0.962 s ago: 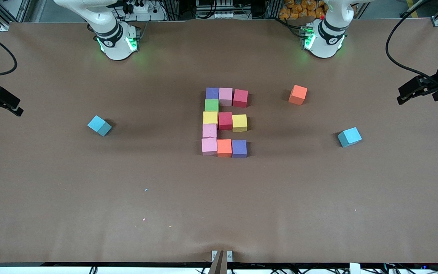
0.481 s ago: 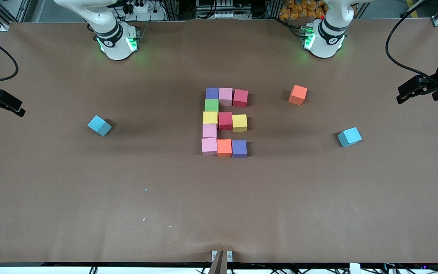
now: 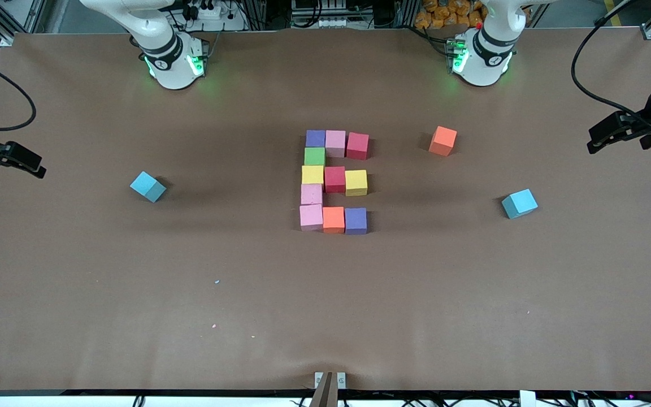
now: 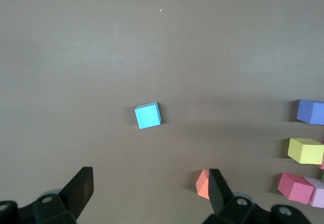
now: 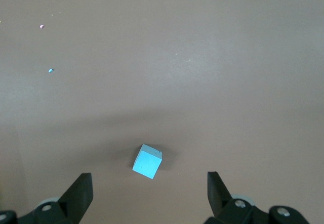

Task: Arrange 11 blocks into digit 3

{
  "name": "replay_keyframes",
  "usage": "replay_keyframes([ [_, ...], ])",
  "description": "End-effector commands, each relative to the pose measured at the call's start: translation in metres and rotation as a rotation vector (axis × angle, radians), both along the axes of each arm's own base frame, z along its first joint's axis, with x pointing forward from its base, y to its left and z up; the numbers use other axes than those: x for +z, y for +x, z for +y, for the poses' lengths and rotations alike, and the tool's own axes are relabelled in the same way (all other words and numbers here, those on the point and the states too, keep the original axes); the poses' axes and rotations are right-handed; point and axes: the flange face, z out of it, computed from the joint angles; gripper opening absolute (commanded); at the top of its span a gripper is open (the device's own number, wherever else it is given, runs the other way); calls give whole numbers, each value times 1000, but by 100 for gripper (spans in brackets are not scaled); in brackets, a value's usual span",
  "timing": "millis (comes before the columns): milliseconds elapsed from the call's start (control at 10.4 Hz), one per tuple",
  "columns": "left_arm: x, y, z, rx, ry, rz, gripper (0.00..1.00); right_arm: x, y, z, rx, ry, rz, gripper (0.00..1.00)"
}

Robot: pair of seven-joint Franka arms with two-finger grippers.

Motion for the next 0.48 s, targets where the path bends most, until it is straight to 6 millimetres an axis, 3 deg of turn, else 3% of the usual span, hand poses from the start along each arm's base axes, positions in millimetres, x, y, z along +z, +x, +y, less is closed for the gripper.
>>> replay_keyframes([
  [0, 7, -6, -12, -35, 9, 2, 100, 5, -3, -1, 10, 9, 5, 100],
  [385, 7, -7, -23, -57, 8, 2, 100, 7, -3, -4, 3, 9, 10, 100],
])
